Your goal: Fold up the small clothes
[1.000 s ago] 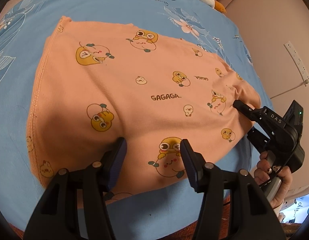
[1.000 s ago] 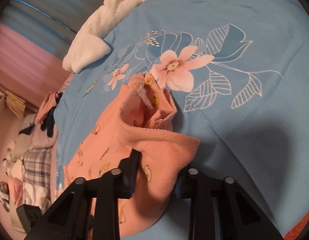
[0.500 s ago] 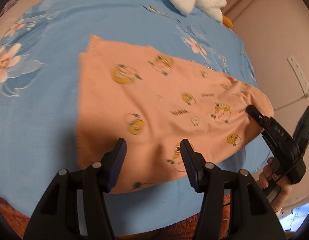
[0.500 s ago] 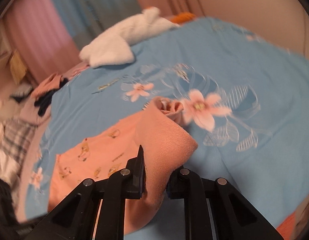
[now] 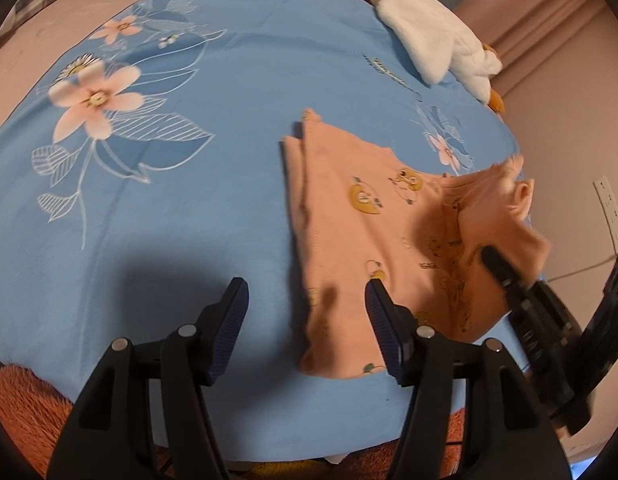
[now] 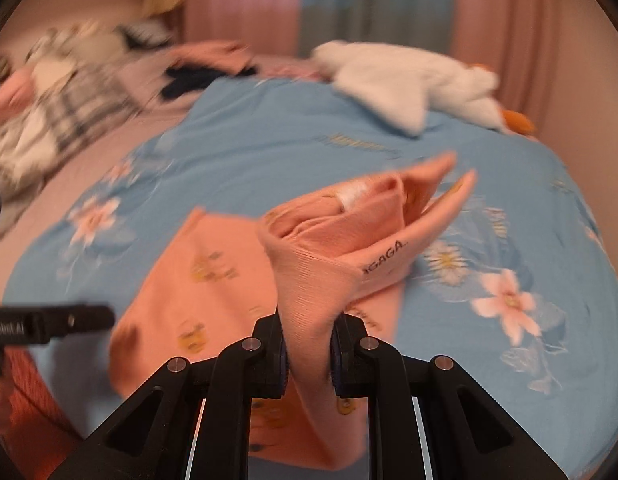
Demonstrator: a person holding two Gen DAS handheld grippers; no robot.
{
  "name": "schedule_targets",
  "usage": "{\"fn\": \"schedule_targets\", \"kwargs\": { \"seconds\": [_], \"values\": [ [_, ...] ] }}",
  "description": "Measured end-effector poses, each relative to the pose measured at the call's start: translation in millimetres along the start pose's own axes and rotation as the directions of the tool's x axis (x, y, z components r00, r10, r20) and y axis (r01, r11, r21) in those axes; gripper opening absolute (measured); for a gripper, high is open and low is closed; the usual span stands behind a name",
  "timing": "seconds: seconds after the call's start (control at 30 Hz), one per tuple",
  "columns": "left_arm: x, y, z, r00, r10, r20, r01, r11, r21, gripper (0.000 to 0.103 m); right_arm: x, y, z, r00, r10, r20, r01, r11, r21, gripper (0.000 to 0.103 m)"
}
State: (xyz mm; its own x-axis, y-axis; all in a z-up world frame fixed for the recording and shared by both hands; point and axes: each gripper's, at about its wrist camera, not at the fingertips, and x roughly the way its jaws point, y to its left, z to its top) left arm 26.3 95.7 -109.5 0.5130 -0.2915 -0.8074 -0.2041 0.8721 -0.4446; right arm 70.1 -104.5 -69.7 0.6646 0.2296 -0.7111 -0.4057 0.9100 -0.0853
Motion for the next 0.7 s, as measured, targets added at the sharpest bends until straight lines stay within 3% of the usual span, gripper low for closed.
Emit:
{"fn": "schedule_targets", "kwargs": {
  "seconds": [0.2, 0.3, 0.43, 0.57, 0.7],
  "values": [
    [5.6, 10.0, -5.3, 0.999, -0.012, -0.037, 0.011, 1.000, -0.028, 0.062, 34.8, 34.8, -19.4, 0.987, 0.064, -0.147, -0.076, 0.994, -0.078, 0.018],
    [7.5, 10.5, -4.8, 0.999, -0.019, -0.047, 0.017, 0.999, -0.030, 0.062, 33.3, 37.2, -20.6, 0.988, 0.058, -0.145, -0.072, 0.993, -0.090, 0.018],
    [5.5, 3.9, -0.1, 0.998, -0.039, -0.041, 0.038, 0.999, -0.022, 0.062, 23.3, 23.4, -15.0, 0.973, 0.168, -0.158, -0.171, 0.985, -0.004, 0.029],
    [1.3, -6.1, 8.2, 0.997, -0.068, -0.025, 0.068, 0.998, 0.002, 0.066, 5.9, 9.1, -17.1, 0.950, 0.271, -0.151, -0.262, 0.962, 0.080, 0.055],
    [4.3, -18.3, 18.8, 0.991, -0.130, -0.042, 0.131, 0.991, 0.024, 0.074, -20.6, -2.2, -24.8, 0.926, 0.361, -0.114, -0.347, 0.929, 0.128, 0.062]
  ]
}}
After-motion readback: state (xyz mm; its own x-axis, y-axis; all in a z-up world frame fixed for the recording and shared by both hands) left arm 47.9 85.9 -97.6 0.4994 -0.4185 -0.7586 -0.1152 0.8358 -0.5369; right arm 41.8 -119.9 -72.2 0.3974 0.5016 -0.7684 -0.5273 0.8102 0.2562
